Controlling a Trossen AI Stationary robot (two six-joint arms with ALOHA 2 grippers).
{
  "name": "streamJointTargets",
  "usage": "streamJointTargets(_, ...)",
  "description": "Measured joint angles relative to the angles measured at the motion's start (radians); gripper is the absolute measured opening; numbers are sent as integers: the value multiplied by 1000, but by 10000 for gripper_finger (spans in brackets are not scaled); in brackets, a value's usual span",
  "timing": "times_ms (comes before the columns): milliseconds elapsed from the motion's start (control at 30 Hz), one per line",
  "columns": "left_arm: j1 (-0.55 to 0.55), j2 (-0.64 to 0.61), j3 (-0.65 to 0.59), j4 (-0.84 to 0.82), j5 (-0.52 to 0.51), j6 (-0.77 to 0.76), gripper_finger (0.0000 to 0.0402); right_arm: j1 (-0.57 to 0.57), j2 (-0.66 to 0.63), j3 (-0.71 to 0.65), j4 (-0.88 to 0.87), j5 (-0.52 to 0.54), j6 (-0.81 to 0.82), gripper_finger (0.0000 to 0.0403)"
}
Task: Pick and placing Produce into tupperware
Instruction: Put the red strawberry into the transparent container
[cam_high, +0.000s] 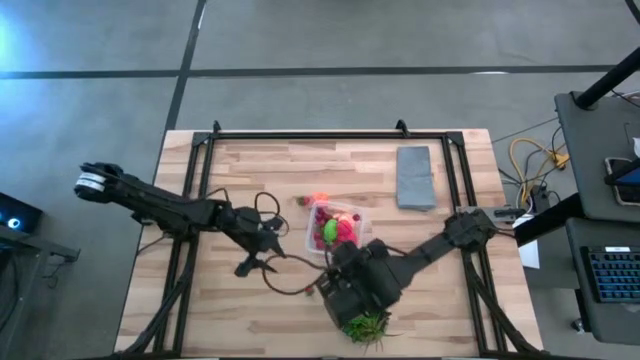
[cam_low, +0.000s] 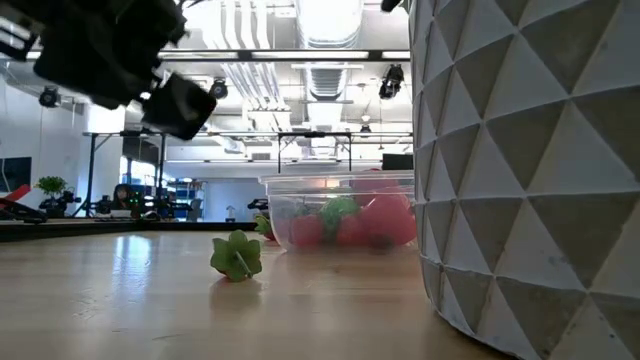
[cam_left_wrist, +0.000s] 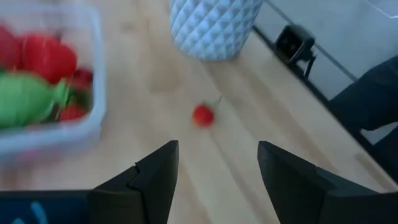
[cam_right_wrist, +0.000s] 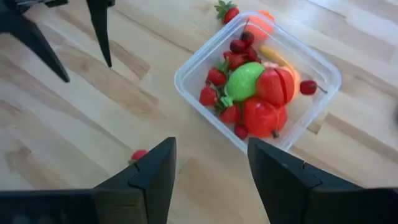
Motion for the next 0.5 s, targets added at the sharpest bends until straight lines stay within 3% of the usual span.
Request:
streamJointTargets(167,-31,107,86,33,-75,16,205,34,-7,-14,-2,34,50,190)
streamJointTargets(500,-59,392,223,31,-76,154,205,135,-12,-20,-1,36,34,190)
